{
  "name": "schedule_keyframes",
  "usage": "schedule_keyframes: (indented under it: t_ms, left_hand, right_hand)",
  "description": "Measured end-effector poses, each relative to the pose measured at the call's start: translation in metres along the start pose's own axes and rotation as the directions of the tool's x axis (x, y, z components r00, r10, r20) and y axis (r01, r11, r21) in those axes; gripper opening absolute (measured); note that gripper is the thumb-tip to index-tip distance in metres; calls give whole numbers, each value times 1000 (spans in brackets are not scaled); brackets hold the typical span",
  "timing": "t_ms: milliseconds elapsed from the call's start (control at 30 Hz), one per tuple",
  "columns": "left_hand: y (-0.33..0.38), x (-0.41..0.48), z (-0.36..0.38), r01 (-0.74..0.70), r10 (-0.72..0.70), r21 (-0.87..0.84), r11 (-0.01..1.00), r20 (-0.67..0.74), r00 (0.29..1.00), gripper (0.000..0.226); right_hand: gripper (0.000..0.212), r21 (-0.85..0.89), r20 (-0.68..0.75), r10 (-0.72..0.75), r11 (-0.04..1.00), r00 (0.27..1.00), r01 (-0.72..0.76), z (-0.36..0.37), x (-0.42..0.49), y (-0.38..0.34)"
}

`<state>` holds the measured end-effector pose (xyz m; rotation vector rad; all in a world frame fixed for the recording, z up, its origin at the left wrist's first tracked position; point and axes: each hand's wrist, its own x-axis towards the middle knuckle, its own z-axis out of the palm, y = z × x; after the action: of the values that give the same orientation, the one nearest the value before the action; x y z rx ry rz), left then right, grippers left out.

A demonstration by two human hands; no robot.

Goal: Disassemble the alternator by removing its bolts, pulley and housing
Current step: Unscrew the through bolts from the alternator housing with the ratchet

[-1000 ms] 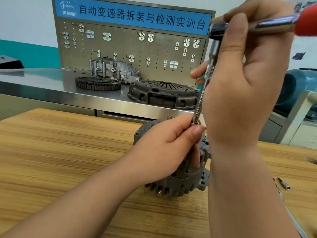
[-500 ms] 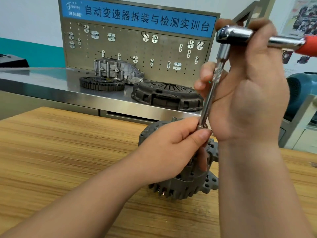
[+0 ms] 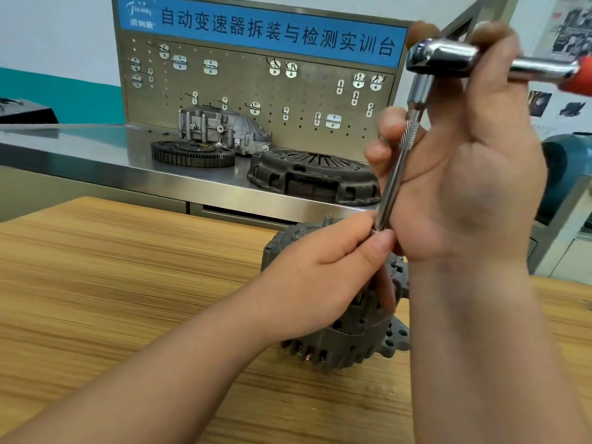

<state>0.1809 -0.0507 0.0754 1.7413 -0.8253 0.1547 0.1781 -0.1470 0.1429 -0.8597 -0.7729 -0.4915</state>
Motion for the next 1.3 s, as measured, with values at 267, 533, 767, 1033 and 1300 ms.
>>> schedule_keyframes:
  t_ms: [267, 533, 767, 1033, 1300]
  left_hand:
    - [1, 2, 1, 23, -24, 78, 997, 5, 1000, 39]
    - [0, 1, 0, 32, -31, 37, 999, -22, 999, 37]
    - [-1, 1, -2, 0, 0, -19, 1000, 43, 999, 32]
    - [1, 3, 0, 34, -34, 57, 998, 7, 999, 38]
    - [-1, 0, 0, 15, -16, 34, 999, 9, 1000, 32]
  right_hand:
    - [14, -452, 49, -246, 859, 968, 241, 1, 0, 0]
    - [16, -435, 53, -244, 867, 968, 243, 5, -3, 1]
    - [29, 206, 94, 96, 972, 991, -114, -4, 1, 0]
    - [13, -546, 124, -327, 766, 937, 339, 0, 1, 1]
    - [18, -201, 4, -94, 975, 996, 93, -1, 0, 1]
